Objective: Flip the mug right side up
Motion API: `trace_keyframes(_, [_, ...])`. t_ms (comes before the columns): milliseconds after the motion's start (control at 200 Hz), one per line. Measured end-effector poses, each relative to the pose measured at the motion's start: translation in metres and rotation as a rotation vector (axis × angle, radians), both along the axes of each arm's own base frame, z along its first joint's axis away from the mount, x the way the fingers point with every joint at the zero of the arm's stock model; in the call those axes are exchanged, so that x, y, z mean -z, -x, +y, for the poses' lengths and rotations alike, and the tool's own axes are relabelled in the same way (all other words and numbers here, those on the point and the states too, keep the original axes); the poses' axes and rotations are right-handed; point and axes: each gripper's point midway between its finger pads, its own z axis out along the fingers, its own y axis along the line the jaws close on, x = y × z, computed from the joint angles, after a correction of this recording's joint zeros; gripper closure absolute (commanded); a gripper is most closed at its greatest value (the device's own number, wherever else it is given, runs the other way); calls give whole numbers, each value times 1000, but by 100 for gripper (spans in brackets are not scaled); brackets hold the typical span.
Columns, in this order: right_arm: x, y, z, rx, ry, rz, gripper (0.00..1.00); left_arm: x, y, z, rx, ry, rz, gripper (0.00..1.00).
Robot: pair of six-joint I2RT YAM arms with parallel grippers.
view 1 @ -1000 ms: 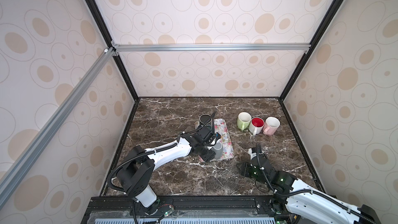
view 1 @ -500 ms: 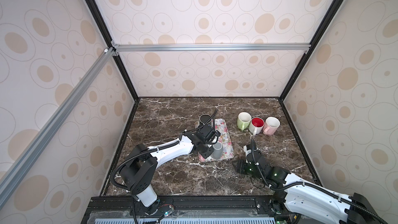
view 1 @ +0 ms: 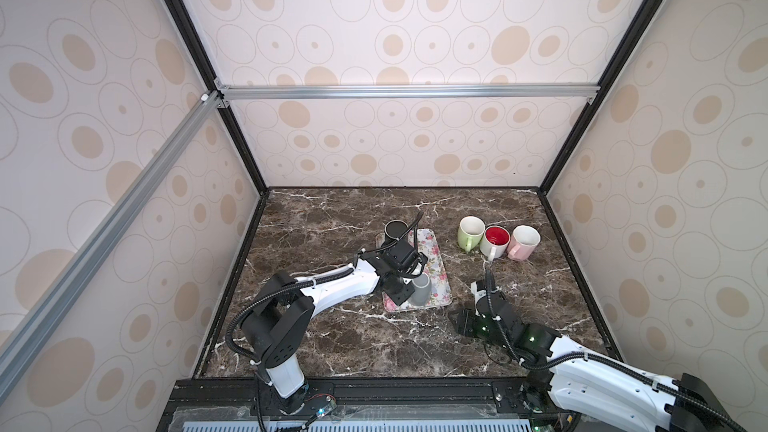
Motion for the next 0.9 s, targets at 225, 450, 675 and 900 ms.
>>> trace_keyframes(225, [1,0,-2,8,2,-4,46,-2,-1,-9,6,21,8,84])
trace_keyframes(450, [2,1,-5,15,2,-9,46,-2,-2,-12,5,30,11,91])
trace_keyframes(675, [2,1,-6,22,-4,-12,45,-3,-5,-16,-13,38,15,100])
trace_keyframes(900, [6,3,-7,22,-8,-7,41,-5,-7,-20,-46,61,18,100])
